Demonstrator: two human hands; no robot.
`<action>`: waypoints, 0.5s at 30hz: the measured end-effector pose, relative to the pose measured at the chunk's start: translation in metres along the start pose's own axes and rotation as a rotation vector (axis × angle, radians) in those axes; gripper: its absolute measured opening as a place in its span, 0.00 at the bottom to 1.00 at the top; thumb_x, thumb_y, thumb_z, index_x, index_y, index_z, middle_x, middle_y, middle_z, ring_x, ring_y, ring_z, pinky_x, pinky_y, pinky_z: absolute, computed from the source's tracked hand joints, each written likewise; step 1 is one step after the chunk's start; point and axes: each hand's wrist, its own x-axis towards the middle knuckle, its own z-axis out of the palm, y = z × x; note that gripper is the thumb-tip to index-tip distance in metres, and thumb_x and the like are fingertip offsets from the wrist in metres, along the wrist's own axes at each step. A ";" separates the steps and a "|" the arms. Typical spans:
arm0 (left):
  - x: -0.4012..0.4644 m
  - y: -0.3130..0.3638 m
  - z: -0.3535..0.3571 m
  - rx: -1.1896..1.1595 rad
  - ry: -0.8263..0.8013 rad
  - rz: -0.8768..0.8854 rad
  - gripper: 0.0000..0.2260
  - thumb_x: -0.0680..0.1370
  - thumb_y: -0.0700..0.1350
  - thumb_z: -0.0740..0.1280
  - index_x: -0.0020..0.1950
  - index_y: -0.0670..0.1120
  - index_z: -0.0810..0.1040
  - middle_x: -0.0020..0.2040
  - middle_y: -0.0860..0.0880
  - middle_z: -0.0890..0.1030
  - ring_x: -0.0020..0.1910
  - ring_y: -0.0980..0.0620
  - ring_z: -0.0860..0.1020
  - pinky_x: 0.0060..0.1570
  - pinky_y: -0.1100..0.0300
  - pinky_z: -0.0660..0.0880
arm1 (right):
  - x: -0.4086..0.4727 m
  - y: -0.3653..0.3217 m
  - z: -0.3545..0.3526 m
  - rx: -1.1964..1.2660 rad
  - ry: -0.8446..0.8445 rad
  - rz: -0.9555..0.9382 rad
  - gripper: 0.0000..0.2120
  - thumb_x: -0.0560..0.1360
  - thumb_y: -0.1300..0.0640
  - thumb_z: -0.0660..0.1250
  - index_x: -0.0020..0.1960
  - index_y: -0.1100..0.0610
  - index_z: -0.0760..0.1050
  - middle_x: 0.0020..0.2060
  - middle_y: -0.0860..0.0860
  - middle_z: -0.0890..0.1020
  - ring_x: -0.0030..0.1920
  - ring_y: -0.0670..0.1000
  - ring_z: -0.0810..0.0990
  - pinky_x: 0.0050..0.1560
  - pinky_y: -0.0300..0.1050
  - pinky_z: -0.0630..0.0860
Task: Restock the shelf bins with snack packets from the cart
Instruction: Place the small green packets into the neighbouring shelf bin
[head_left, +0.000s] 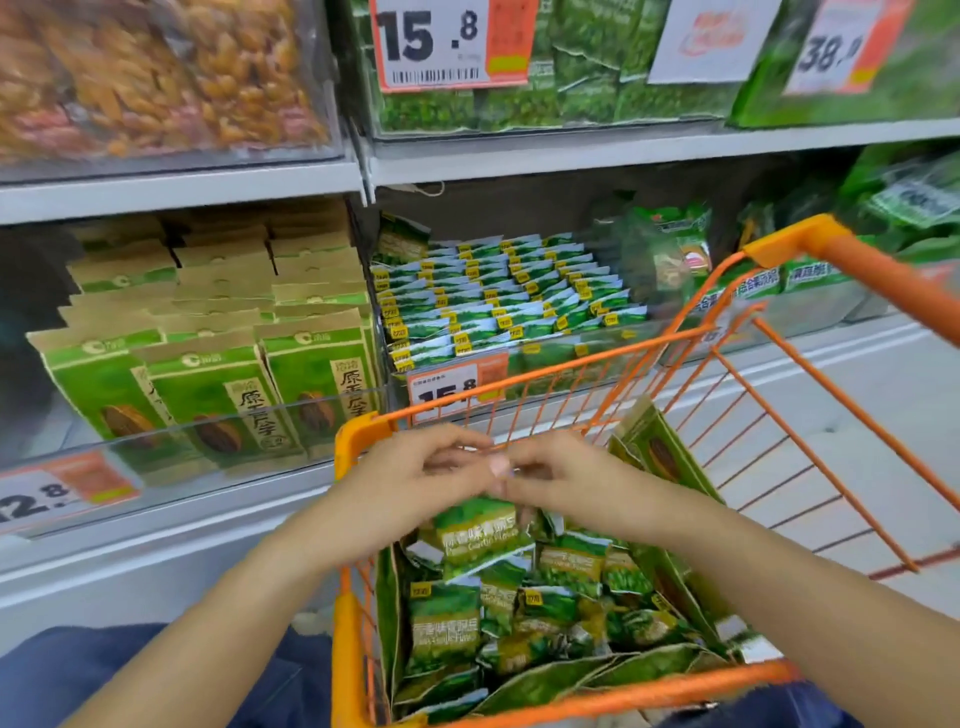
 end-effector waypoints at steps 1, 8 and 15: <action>0.002 0.002 0.002 0.061 -0.013 0.009 0.20 0.65 0.70 0.68 0.50 0.60 0.79 0.46 0.62 0.83 0.48 0.67 0.79 0.47 0.67 0.74 | -0.003 0.000 -0.007 0.126 0.071 0.001 0.06 0.77 0.55 0.67 0.44 0.56 0.80 0.33 0.53 0.81 0.32 0.45 0.80 0.36 0.35 0.74; 0.022 0.029 0.002 0.034 0.200 0.024 0.14 0.70 0.57 0.75 0.50 0.50 0.82 0.43 0.58 0.82 0.42 0.63 0.76 0.43 0.61 0.69 | 0.004 -0.002 -0.035 0.258 0.241 0.031 0.16 0.66 0.41 0.71 0.47 0.50 0.74 0.42 0.48 0.78 0.43 0.43 0.78 0.42 0.36 0.74; 0.039 0.021 -0.027 0.620 0.582 0.337 0.14 0.76 0.55 0.68 0.58 0.49 0.76 0.50 0.52 0.80 0.48 0.53 0.77 0.49 0.67 0.69 | 0.047 -0.012 -0.059 0.418 0.398 0.087 0.13 0.73 0.59 0.72 0.37 0.54 0.68 0.22 0.41 0.69 0.23 0.40 0.66 0.26 0.32 0.66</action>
